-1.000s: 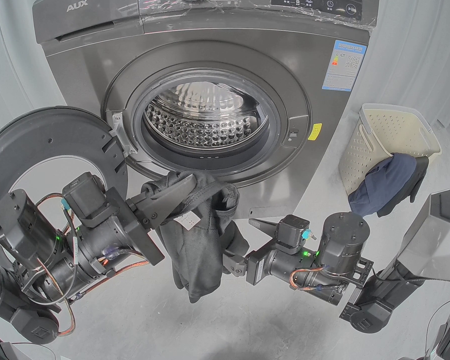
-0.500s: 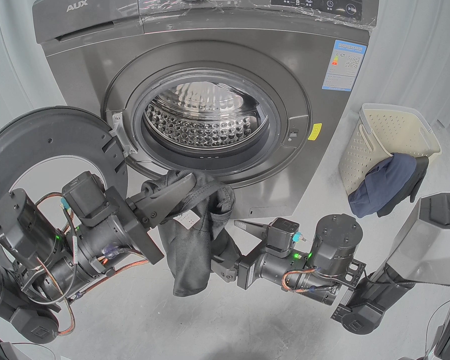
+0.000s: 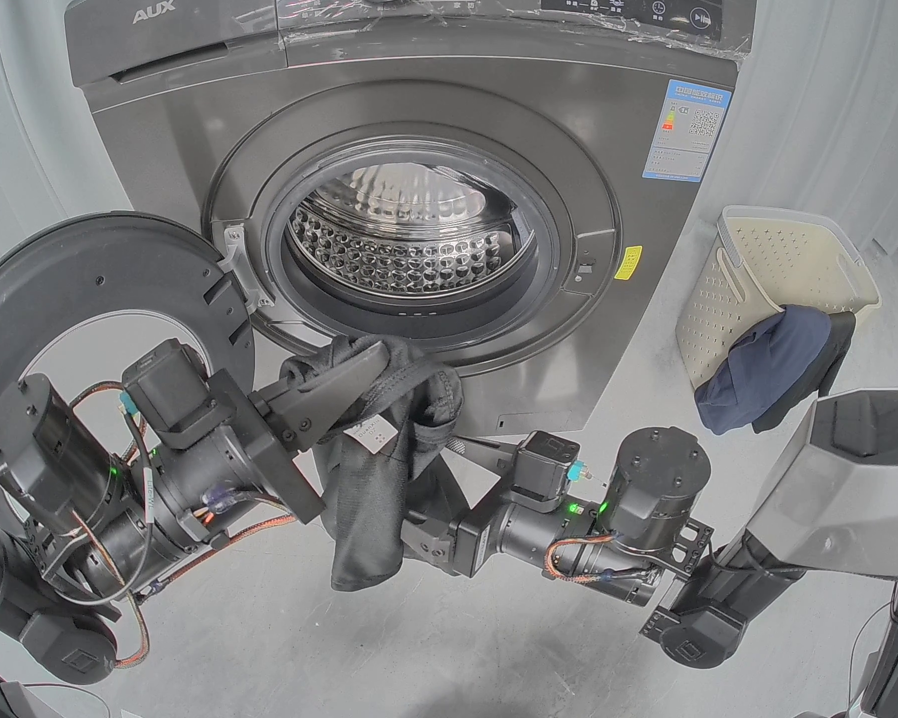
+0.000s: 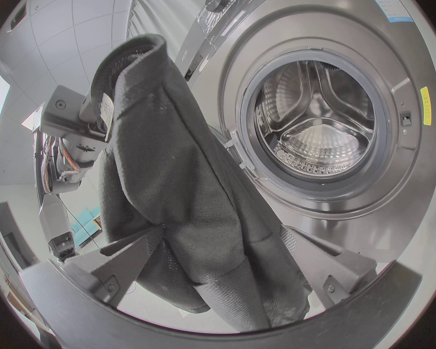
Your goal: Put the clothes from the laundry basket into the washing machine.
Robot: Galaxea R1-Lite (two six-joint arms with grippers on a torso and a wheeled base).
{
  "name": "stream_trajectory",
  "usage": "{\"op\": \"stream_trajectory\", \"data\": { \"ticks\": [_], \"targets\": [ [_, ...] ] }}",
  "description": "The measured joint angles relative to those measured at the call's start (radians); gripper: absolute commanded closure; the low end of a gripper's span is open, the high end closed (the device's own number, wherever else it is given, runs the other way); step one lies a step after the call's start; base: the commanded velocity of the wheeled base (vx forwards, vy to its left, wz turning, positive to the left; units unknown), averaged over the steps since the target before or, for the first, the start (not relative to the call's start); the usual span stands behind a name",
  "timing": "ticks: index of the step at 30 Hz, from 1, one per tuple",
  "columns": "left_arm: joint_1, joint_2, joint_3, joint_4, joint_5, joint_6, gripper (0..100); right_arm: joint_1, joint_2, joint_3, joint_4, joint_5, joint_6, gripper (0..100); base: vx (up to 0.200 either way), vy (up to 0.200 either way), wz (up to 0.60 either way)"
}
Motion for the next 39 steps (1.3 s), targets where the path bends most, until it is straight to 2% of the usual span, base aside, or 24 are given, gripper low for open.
{"op": "stream_trajectory", "data": {
  "ticks": [1, 13, 23, 30, 31, 34, 39],
  "targets": [
    [0.001, 0.0, -0.001, 0.0, 0.0, 0.0, 100, 0.002, 0.005, -0.003, -0.003, 0.0, 0.001, 100, 0.0, 0.0, 0.0],
    [0.003, 0.002, -0.004, 0.0, 0.0, -0.001, 100, -0.005, -0.014, 0.019, -0.006, -0.01, 0.005, 100, 0.0, 0.0, 0.0],
    [0.003, 0.004, 0.005, 0.0, 0.0, 0.0, 100, -0.092, -0.134, 0.126, 0.011, -0.059, -0.004, 100, 0.0, 0.0, 0.0],
    [-0.003, 0.006, 0.013, 0.0, -0.008, -0.008, 100, -0.107, -0.182, 0.148, 0.01, -0.077, -0.005, 100, 0.0, 0.0, 0.0],
    [-0.004, 0.005, 0.017, 0.0, -0.019, -0.011, 0, -0.106, -0.187, 0.148, 0.01, -0.081, -0.004, 100, 0.0, 0.0, 0.0],
    [-0.005, 0.005, 0.035, 0.0, -0.067, -0.018, 0, -0.099, -0.204, 0.144, 0.01, -0.087, -0.003, 100, 0.0, 0.0, 0.0],
    [-0.004, 0.018, 0.074, 0.001, -0.08, -0.04, 0, -0.094, -0.248, 0.136, 0.011, -0.089, -0.002, 100, 0.0, 0.0, 0.0]
  ]
}}
